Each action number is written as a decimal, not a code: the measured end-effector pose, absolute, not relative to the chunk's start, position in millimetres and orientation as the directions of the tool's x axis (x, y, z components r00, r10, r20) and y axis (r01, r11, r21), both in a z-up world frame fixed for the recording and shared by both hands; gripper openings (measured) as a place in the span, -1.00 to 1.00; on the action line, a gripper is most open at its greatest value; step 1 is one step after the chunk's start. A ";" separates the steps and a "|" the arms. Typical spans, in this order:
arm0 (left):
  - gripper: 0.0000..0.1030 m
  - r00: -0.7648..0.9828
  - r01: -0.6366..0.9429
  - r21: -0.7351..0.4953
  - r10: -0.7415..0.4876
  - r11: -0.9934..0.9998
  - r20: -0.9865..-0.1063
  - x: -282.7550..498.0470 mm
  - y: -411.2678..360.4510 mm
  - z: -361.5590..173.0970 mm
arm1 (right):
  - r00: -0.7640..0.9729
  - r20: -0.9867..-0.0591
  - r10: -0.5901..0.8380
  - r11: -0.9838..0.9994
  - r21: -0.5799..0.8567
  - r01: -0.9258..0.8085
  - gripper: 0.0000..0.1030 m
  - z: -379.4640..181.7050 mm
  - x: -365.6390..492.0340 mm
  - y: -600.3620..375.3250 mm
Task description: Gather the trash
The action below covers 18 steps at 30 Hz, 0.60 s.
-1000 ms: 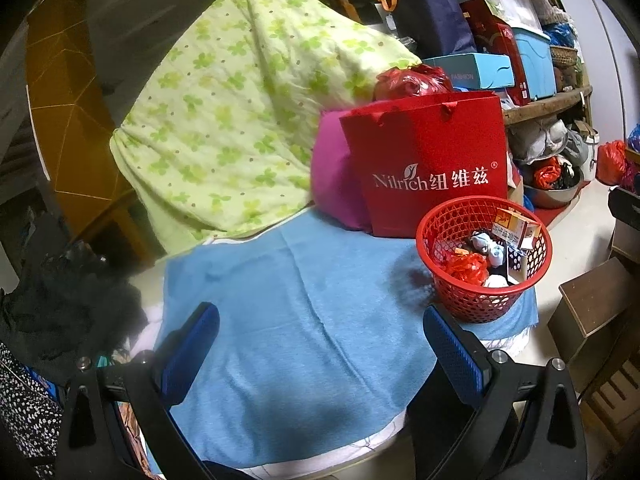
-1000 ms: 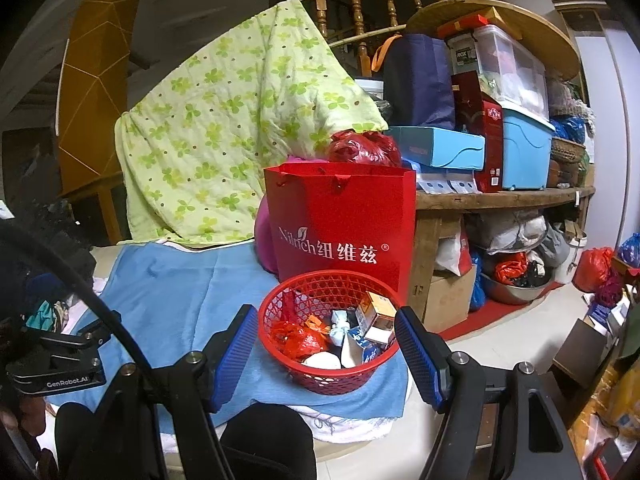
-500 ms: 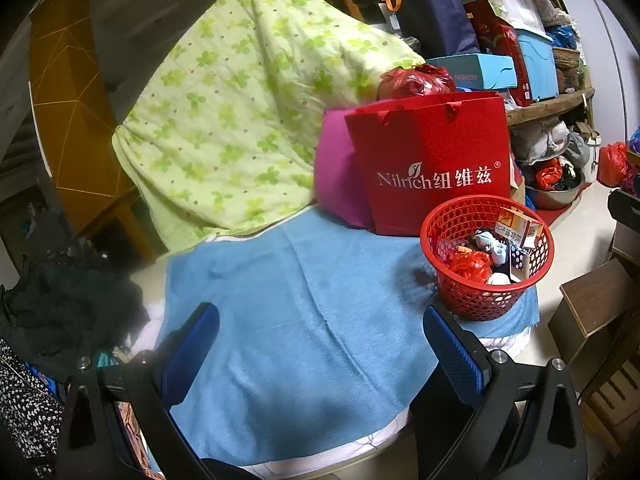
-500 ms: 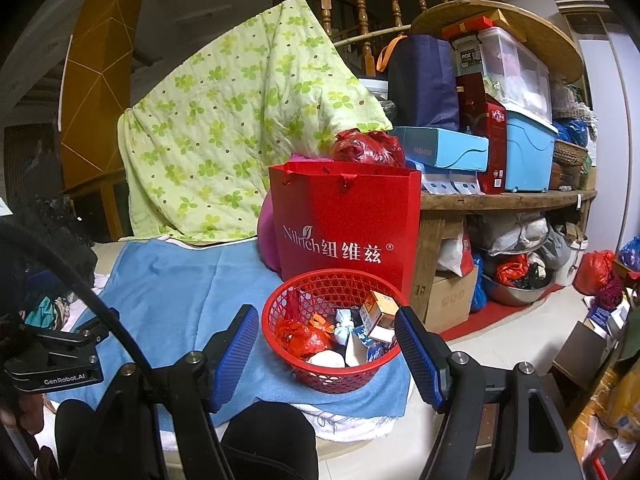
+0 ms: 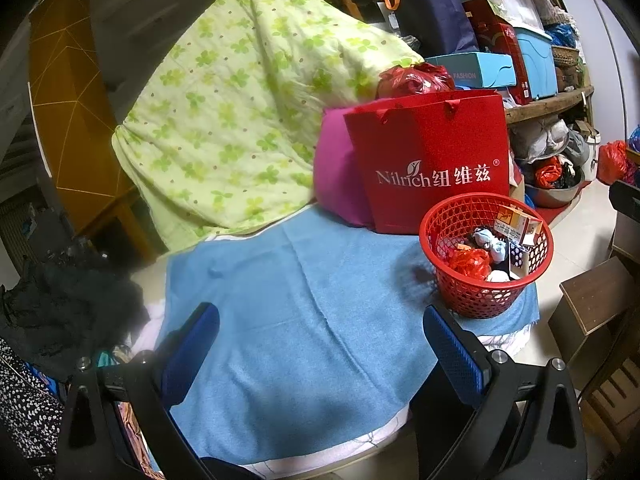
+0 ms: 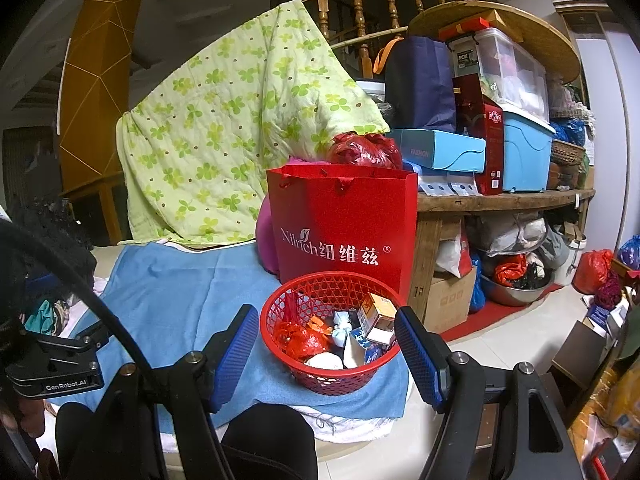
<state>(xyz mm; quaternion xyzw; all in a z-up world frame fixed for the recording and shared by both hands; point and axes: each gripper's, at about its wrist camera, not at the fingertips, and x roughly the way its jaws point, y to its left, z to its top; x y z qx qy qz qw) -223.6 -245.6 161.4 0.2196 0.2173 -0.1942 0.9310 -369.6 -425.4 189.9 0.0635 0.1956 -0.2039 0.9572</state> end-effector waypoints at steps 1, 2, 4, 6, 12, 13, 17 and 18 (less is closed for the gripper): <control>0.97 0.831 0.455 0.326 -0.265 0.829 -0.489 -223.8 -245.3 161.3 | 0.840 -0.400 -0.366 0.909 0.041 0.416 0.44 189.7 -369.6 -425.3; 0.97 0.831 0.456 0.325 -0.265 0.829 -0.490 -223.8 -245.5 161.3 | 0.841 -0.399 -0.366 0.909 0.041 0.415 0.44 189.8 -369.9 -425.2; 0.97 0.830 0.457 0.324 -0.266 0.829 -0.490 -224.0 -245.3 161.0 | 0.840 -0.400 -0.366 0.909 0.041 0.415 0.44 189.6 -369.7 -425.3; 0.97 0.829 0.457 0.324 -0.265 0.829 -0.492 -224.0 -244.8 160.9 | 0.839 -0.401 -0.366 0.908 0.041 0.416 0.44 189.5 -369.7 -425.2; 0.97 0.826 0.461 0.323 -0.267 0.826 -0.497 -224.2 -243.1 159.4 | 0.840 -0.400 -0.367 0.908 0.043 0.417 0.44 189.5 -370.0 -424.9; 0.97 0.827 0.460 0.326 -0.266 0.826 -0.496 -224.3 -242.9 159.1 | 0.840 -0.400 -0.367 0.908 0.043 0.417 0.44 189.4 -369.8 -425.0; 0.97 0.823 0.464 0.324 -0.266 0.825 -0.501 -224.4 -244.4 157.2 | 0.840 -0.400 -0.366 0.908 0.046 0.417 0.44 187.7 -369.6 -426.4; 0.97 0.824 0.463 0.325 -0.265 0.825 -0.501 -224.5 -244.2 156.9 | 0.840 -0.401 -0.366 0.908 0.046 0.417 0.44 187.5 -369.5 -426.5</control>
